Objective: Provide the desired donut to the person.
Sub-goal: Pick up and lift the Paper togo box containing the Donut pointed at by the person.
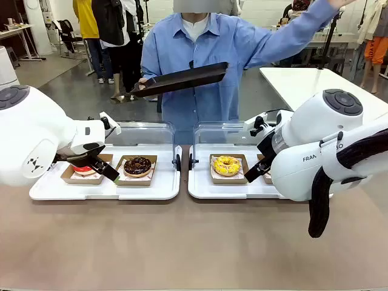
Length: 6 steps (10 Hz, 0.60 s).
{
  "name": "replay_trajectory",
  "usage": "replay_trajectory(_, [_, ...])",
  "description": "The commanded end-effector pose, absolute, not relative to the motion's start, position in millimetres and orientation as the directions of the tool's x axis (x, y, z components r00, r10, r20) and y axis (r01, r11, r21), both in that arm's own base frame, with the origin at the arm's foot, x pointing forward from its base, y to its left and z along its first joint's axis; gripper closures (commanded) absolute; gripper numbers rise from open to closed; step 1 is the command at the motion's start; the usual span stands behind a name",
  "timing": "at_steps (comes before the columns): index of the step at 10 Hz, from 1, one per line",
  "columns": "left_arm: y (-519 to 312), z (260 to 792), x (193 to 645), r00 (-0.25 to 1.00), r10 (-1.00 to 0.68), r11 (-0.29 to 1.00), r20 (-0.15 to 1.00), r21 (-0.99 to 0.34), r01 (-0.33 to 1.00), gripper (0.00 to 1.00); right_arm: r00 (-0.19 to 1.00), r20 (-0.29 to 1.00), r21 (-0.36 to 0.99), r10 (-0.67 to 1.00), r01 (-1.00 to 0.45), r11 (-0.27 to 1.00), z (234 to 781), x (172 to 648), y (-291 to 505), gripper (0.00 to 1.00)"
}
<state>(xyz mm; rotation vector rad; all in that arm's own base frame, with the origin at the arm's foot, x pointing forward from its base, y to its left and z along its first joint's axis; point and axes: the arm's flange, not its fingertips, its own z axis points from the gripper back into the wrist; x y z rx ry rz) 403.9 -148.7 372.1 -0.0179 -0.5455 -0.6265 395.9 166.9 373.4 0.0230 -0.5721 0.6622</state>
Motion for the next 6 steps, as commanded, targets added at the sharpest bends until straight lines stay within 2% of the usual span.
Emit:
replay_trajectory(1, [-148.7, 372.0, 403.8, 0.674, -0.552, 0.815, 0.49, 0.145, 0.561, 0.0, 0.641, 0.509, -0.157, 0.575, -0.587, 0.794, 373.4, 395.9, 166.9, 0.0])
replay_trajectory(6, [-148.7, 372.0, 403.8, 0.674, -0.552, 0.815, 0.49, 0.145, 0.561, 0.0, 0.641, 0.509, -0.157, 0.575, -0.587, 0.794, 373.4, 395.9, 166.9, 0.0])
